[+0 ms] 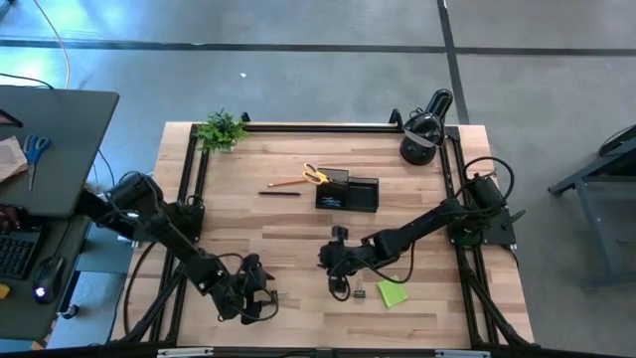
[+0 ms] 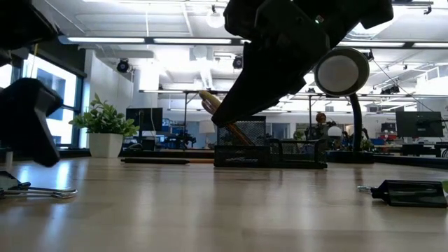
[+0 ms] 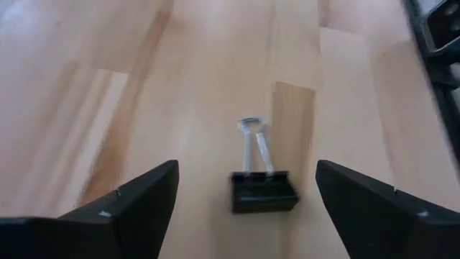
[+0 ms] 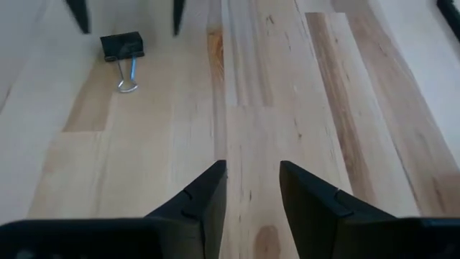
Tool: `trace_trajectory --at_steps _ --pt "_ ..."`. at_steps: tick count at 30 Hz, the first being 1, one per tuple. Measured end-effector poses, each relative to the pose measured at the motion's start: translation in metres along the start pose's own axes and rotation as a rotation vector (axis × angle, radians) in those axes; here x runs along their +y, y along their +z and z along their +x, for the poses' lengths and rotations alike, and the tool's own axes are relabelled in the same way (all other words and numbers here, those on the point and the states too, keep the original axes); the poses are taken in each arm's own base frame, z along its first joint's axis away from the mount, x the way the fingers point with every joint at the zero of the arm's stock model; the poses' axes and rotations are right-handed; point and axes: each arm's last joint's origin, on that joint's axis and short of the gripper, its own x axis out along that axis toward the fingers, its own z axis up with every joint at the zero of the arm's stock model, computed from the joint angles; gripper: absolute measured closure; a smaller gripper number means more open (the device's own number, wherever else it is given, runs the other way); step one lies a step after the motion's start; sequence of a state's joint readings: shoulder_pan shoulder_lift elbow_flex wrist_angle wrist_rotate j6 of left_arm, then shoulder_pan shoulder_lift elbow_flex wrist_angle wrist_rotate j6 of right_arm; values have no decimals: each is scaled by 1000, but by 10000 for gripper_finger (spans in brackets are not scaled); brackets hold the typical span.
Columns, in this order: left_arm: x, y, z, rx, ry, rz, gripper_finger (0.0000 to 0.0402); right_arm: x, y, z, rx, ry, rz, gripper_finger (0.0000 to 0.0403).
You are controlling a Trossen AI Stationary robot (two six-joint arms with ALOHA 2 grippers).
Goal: Pick and place office supplies into organizer
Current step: Put the black binder clip into the desk organizer
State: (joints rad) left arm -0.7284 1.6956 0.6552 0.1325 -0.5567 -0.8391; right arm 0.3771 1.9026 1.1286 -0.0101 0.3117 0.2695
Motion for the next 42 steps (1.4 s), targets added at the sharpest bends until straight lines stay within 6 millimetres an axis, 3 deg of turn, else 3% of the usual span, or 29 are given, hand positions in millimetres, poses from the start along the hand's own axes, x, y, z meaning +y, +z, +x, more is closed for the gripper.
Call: trace_trajectory --at_steps 23,42 --pt "-1 -16 14 5 32 27 148 -2 0 0 -2 -40 -1 279" --pt "4 -20 14 42 82 102 276 -2 -1 0 5 -42 7 279"
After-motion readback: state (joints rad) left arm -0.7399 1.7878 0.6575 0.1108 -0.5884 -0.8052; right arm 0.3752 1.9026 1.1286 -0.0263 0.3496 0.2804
